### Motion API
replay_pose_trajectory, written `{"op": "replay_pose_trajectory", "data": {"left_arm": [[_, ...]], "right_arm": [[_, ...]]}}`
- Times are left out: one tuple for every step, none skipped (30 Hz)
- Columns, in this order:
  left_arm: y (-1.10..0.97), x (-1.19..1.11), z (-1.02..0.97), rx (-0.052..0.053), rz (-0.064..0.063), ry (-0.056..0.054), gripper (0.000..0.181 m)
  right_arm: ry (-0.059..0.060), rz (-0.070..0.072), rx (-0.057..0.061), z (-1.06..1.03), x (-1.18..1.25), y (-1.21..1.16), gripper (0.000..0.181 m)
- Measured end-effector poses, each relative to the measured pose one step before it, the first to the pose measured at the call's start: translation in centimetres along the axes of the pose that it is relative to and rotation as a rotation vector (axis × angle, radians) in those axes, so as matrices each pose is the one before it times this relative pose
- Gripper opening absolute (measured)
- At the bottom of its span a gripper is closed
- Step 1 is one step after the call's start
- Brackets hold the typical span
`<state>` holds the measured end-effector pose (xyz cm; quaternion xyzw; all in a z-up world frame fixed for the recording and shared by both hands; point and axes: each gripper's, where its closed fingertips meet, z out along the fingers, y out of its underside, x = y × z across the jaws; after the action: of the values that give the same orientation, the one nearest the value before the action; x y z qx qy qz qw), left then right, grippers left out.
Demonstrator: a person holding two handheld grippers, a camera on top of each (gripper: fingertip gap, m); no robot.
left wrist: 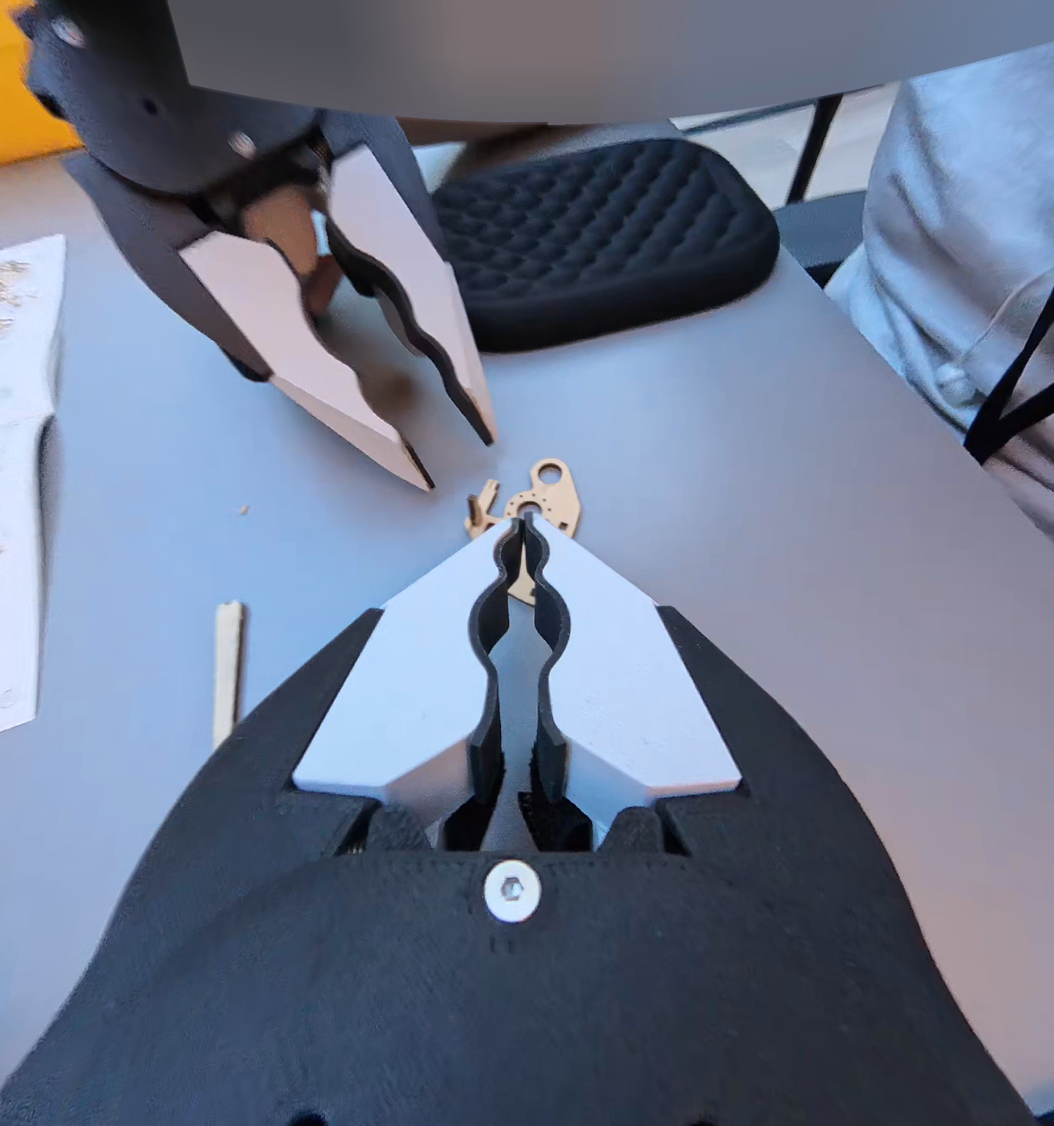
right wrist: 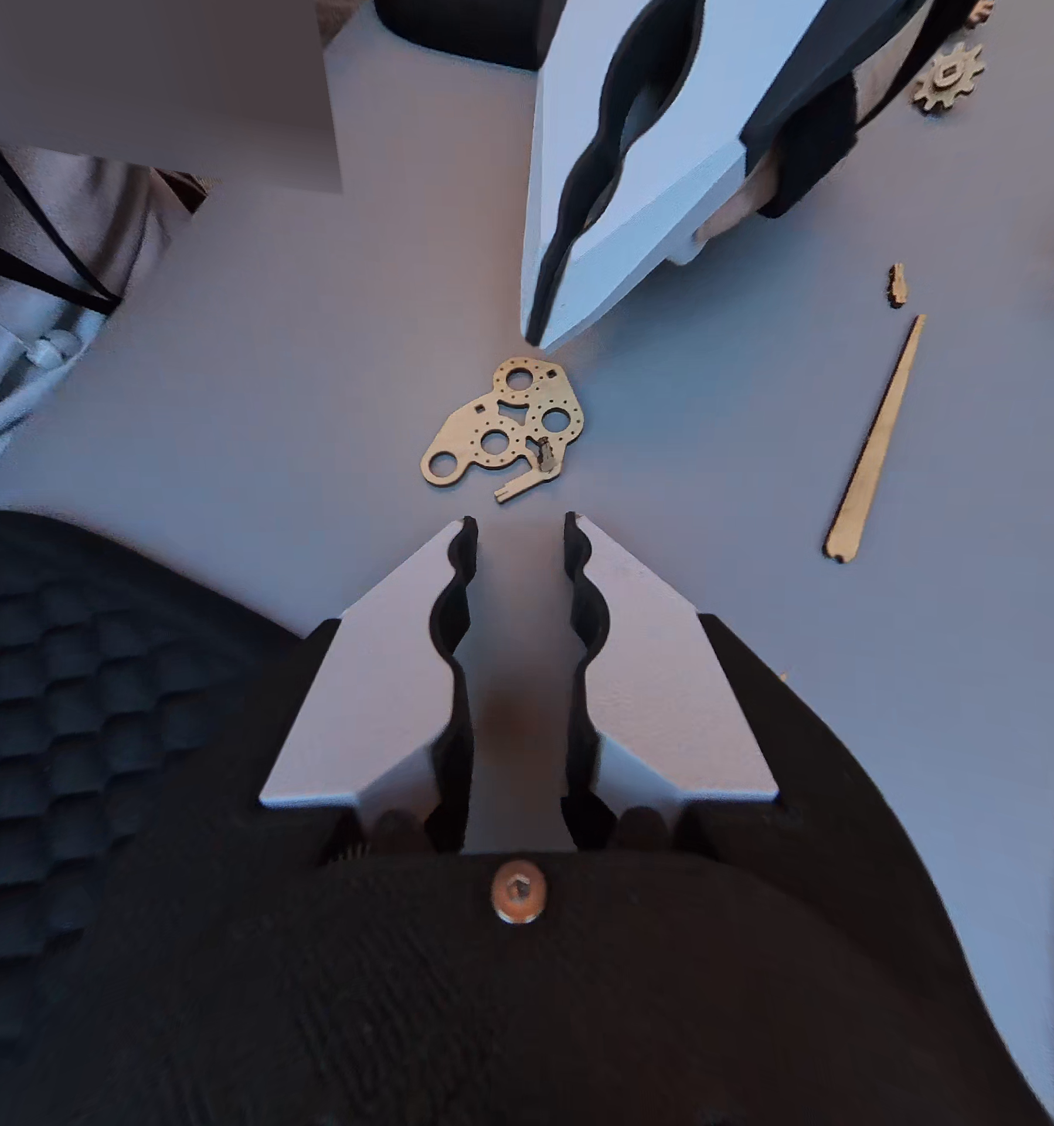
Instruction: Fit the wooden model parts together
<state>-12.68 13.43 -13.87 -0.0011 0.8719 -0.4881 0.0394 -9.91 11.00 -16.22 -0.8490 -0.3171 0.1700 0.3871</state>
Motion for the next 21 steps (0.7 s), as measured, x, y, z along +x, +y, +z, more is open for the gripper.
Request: {"op": "replay_pose_trajectory", "data": {"left_arm": [[-0.194, -0.372, -0.354, 0.0064, -0.02, -0.0221, 0.001], [0.07, -0.277, -0.2, -0.0133, -0.0306, -0.0152, 0.014], [0.385, -0.116, -0.017, -0.0321, -0.0398, -0.0062, 0.031], [0.638, -0.028, 0.122, -0.0467, -0.0357, -0.0007, 0.04], [0.652, 0.095, 0.232, -0.0434, -0.0238, 0.0034, 0.045], [0.477, 0.045, 0.296, -0.031, -0.0063, -0.0027, 0.046], [0.365, -0.074, 0.318, -0.022, 0.0042, -0.0111, 0.049], [0.348, -0.257, 0.306, -0.024, 0.0015, -0.0192, 0.052], [-0.157, -0.105, 0.113, 0.0067, -0.0021, -0.0046, 0.051], [0.016, -0.04, 0.075, -0.0047, -0.009, 0.0043, 0.051], [-0.044, -0.057, -0.02, 0.0003, -0.0081, 0.0033, 0.049], [0.027, -0.026, -0.007, -0.0013, -0.0027, 0.0027, 0.049], [0.045, -0.098, -0.015, 0.0013, 0.0054, -0.0041, 0.047], [0.029, -0.127, -0.016, 0.0036, 0.0075, -0.0063, 0.045], [0.037, -0.062, -0.041, 0.0019, 0.0009, -0.0006, 0.044], [0.04, -0.125, -0.053, 0.0006, -0.005, -0.0016, 0.042], [0.035, -0.128, -0.051, 0.0028, -0.0052, -0.0009, 0.04], [0.026, -0.139, -0.046, 0.0051, -0.0026, -0.002, 0.037], [0.036, -0.138, -0.049, 0.0058, -0.0047, -0.002, 0.036], [0.053, -0.129, -0.084, 0.004, -0.0076, -0.0033, 0.034], [0.074, -0.182, -0.084, 0.0012, -0.0047, -0.0075, 0.032]], "right_arm": [[-0.0024, -0.0299, -0.0028, 0.147, 0.278, -0.004, 0.031], [-0.0216, -0.0209, 0.0002, 0.156, -0.03, -0.018, 0.032], [-0.0207, -0.0111, 0.0025, 0.146, -0.034, -0.044, 0.032], [-0.0169, -0.0082, -0.002, 0.148, -0.031, -0.035, 0.033], [-0.0153, -0.0135, -0.0054, 0.14, -0.066, -0.038, 0.035], [0.0011, -0.0198, -0.0018, 0.11, 0.115, -0.065, 0.035], [0.003, -0.0161, 0.0039, 0.078, 0.082, -0.124, 0.036], [-0.0017, -0.0079, 0.0001, 0.058, -0.012, -0.037, 0.036], [0.002, -0.0032, 0.0016, -0.004, 0.021, -0.023, 0.036], [0.0004, -0.0073, 0.0025, -0.008, -0.06, -0.015, 0.035], [0.0034, -0.0081, 0.0013, -0.01, -0.039, -0.018, 0.035], [-0.0012, -0.004, -0.0013, 0.019, -0.058, 0.019, 0.033], [-0.0067, 0.0006, -0.0029, 0.041, -0.079, 0.029, 0.031], [-0.0058, 0.0012, -0.0004, 0.029, -0.066, -0.007, 0.029], [-0.0024, -0.0003, 0.0001, -0.004, -0.04, 0.003, 0.028], [-0.003, -0.0033, 0.001, -0.006, -0.07, -0.004, 0.026], [-0.0024, -0.0056, 0.0002, -0.003, -0.081, -0.001, 0.025], [0.0004, -0.0036, 0.0001, -0.004, -0.055, 0.0, 0.024], [-0.0009, -0.0016, 0.0005, -0.024, -0.082, 0.001, 0.023], [-0.0073, 0.0001, -0.0006, -0.004, -0.161, 0.019, 0.021], [-0.0061, 0.0021, -0.0008, 0.012, -0.112, 0.009, 0.02]]}}
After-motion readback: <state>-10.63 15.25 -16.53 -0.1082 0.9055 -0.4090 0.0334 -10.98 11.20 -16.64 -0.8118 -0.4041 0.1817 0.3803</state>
